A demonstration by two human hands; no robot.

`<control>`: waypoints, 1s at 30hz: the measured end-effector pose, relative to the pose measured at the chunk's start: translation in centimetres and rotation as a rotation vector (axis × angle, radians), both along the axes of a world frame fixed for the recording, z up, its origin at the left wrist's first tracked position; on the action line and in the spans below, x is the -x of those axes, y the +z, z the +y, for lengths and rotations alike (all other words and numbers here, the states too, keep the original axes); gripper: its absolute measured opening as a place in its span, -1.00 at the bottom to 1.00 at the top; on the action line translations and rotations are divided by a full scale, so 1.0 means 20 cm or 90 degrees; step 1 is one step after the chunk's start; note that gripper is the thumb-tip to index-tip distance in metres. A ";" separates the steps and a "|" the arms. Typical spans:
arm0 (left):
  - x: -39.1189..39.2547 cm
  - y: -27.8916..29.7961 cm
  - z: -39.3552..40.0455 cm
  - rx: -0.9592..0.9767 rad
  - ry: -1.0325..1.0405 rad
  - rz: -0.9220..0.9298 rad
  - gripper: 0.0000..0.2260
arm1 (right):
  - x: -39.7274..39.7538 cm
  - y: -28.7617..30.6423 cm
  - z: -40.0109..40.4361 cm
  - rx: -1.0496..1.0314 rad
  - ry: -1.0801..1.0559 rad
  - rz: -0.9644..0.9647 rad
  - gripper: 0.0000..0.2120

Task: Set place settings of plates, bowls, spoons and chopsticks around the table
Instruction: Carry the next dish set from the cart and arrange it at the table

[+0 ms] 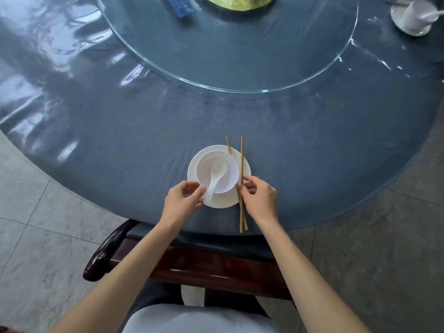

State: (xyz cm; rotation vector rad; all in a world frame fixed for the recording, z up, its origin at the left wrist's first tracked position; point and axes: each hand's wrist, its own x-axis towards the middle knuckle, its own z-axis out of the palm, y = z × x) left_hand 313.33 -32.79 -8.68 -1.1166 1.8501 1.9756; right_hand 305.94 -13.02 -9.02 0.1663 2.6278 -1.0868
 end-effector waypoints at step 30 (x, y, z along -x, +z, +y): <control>0.09 -0.06 -0.03 -0.024 -0.002 0.027 -0.75 | -0.10 0.04 -0.15 -0.082 -0.224 -0.034 -0.83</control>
